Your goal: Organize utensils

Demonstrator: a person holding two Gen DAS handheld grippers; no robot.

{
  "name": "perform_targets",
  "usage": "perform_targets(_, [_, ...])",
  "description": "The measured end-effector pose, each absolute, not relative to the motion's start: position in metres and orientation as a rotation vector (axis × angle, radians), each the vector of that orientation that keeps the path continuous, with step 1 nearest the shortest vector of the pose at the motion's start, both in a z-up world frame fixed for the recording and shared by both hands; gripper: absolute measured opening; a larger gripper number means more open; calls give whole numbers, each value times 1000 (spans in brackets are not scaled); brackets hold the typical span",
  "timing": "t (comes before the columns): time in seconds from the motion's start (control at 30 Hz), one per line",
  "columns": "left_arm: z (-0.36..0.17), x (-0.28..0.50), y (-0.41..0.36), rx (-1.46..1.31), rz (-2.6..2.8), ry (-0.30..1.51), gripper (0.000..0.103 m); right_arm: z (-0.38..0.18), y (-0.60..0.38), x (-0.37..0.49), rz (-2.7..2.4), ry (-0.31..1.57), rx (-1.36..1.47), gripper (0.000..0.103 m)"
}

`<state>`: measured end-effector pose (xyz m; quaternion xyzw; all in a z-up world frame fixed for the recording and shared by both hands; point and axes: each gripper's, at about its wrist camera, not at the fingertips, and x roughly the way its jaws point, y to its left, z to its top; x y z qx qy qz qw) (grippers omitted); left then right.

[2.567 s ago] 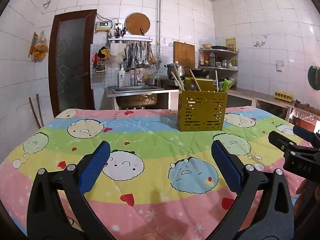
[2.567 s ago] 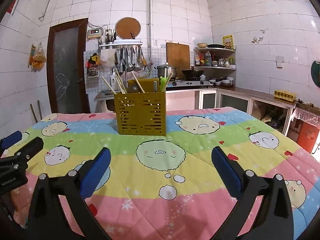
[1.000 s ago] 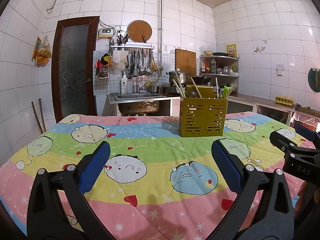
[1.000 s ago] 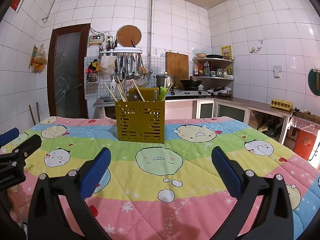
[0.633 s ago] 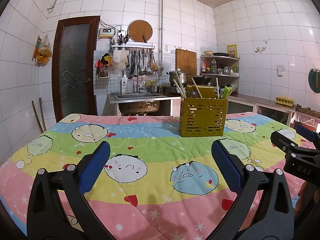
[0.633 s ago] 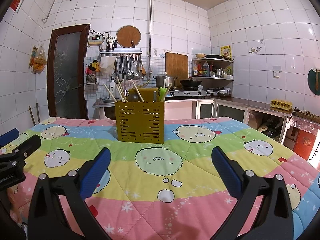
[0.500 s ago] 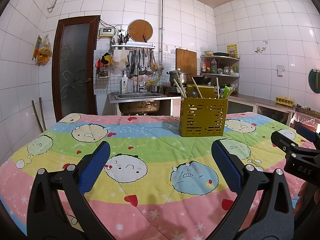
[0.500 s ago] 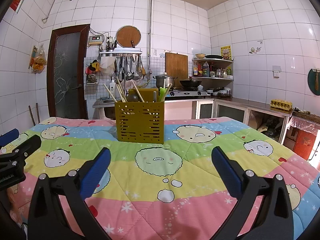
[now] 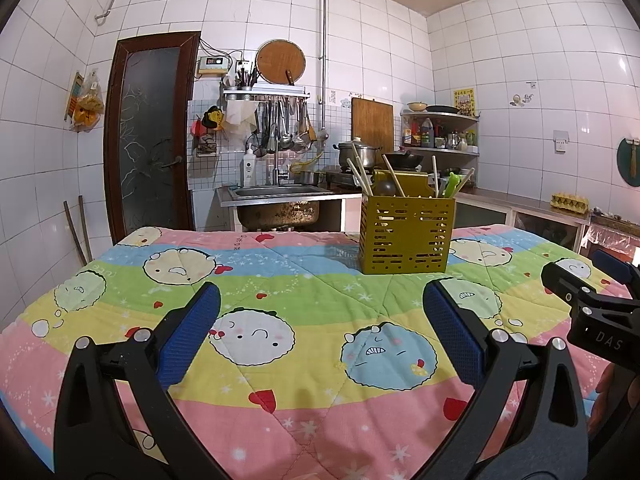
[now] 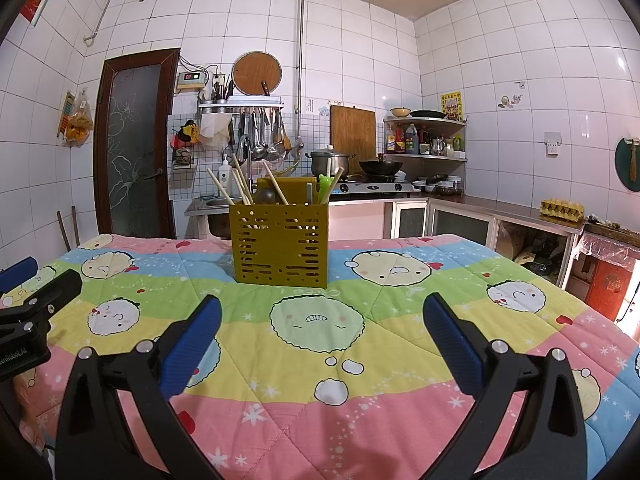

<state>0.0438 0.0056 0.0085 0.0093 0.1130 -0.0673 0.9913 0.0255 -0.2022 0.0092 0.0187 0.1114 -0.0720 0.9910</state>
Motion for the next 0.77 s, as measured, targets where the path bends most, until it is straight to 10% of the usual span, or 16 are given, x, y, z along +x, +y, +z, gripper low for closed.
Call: perform_targets(0.77, [9,41,3,35,-159,213,98,10,-204,27,-147,225,38,98])
